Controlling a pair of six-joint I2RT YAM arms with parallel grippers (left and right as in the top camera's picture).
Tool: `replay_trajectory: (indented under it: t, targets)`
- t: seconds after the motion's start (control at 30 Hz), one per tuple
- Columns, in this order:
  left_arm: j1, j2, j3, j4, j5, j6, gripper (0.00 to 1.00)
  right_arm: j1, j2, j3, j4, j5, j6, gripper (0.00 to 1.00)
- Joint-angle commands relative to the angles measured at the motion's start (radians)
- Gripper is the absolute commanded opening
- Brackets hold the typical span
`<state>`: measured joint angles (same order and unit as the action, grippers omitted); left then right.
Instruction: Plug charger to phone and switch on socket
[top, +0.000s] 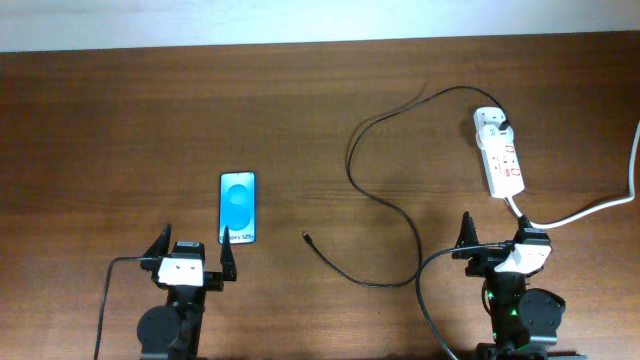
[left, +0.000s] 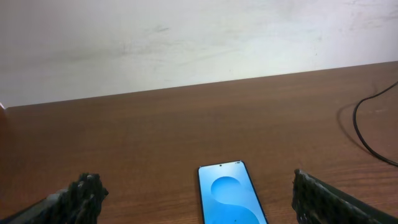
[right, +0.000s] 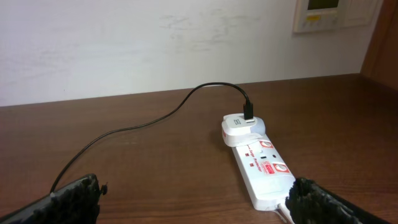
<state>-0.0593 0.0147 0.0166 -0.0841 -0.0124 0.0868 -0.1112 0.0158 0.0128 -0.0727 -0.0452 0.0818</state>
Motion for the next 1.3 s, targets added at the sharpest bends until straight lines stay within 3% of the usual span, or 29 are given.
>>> replay_trajectory:
  t: [0.0,1.27]
  targets:
    - [0.003,-0.01,-0.008,0.002,-0.003,0.013,0.99,0.006,-0.013,-0.007,0.0,-0.006,0.0,0.98]
    - [0.003,-0.01,-0.006,0.031,0.028,0.011,0.99,0.006,-0.013,-0.007,0.0,-0.006,0.0,0.99]
